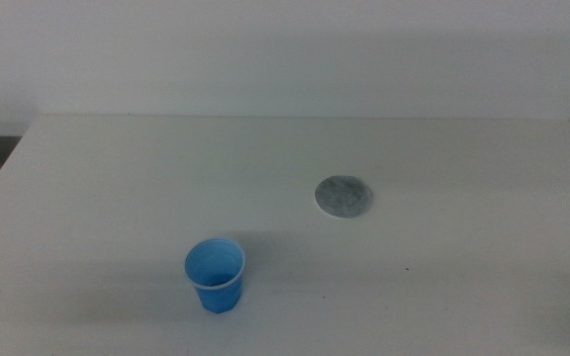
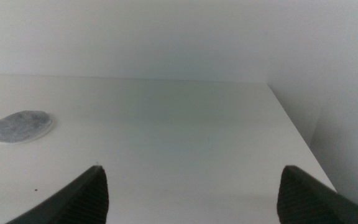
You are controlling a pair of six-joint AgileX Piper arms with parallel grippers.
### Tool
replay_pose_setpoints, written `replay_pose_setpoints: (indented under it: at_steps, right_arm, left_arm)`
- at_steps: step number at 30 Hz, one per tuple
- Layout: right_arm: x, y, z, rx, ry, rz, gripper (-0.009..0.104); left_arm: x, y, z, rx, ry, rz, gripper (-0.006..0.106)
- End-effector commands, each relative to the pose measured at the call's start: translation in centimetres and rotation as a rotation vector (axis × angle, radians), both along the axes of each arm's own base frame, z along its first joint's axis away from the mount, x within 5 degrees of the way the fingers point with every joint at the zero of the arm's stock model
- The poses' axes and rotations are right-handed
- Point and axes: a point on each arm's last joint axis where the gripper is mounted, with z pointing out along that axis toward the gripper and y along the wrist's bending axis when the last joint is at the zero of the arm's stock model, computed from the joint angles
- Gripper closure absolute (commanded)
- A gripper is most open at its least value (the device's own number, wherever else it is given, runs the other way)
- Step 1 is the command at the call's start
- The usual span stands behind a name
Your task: Place an empty cup on a cup mat.
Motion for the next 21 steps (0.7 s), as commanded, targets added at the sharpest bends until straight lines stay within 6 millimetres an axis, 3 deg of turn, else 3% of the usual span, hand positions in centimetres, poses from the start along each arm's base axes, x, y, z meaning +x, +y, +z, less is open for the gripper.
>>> replay_pose_setpoints:
  at_steps: [1, 3, 6, 12, 14, 17, 21]
  right_arm:
    - [0.0, 0.0, 0.0, -0.010, -0.008, 0.002, 0.002]
    - [0.0, 0.0, 0.0, -0.010, -0.008, 0.002, 0.002]
    - [0.0, 0.0, 0.0, -0.010, -0.008, 0.002, 0.002]
    - [0.0, 0.0, 0.0, -0.010, -0.008, 0.002, 0.002]
    - [0.0, 0.0, 0.0, -0.010, -0.008, 0.002, 0.002]
    - [0.0, 0.0, 0.0, -0.010, -0.008, 0.002, 0.002]
    - [0.0, 0.0, 0.0, -0.010, -0.008, 0.002, 0.002]
  left_arm:
    - [0.0, 0.0, 0.2, -0.003, -0.020, -0.001, 0.007]
    - [0.0, 0.0, 0.2, -0.003, -0.022, -0.001, 0.007]
    - [0.2, -0.2, 2.7, -0.083, 0.155, -0.016, 0.007]
    - [1.8, -1.1, 11.8, -0.125, 0.707, -0.076, 0.007]
    - [3.4, -1.2, 13.7, -0.122, 0.852, -0.085, 0.007]
    - [6.8, -1.6, 15.1, -0.142, 0.995, -0.105, 0.007]
    - [12.2, -2.7, 14.8, -0.126, 1.115, -0.162, 0.007]
